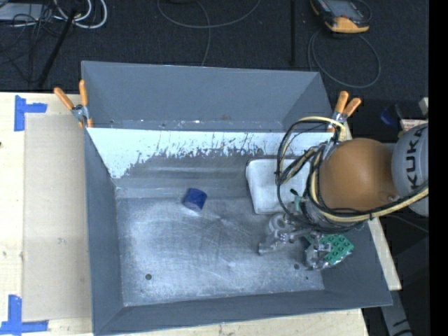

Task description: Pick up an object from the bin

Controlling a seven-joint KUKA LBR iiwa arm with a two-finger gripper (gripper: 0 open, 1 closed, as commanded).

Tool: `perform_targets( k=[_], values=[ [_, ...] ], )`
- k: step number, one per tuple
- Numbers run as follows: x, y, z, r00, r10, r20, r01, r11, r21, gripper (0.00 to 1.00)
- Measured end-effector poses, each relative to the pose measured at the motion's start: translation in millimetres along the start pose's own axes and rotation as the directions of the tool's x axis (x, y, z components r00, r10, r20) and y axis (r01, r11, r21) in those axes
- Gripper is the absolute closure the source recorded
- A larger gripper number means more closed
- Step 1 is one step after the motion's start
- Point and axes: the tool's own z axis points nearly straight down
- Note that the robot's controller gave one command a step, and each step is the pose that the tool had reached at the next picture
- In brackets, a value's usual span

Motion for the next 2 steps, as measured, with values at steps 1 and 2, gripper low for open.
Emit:
perform_targets(
  k=[1,2],
  values=[
    [7.8,-97.8,0.5,0.998,0.066,-0.002,-0.066,0.997,-0.038,0.0],
    [27.0,-57.8,-3.6,0.99,0.14,0.011,-0.14,0.99,-0.006,0.0]
  ],
)
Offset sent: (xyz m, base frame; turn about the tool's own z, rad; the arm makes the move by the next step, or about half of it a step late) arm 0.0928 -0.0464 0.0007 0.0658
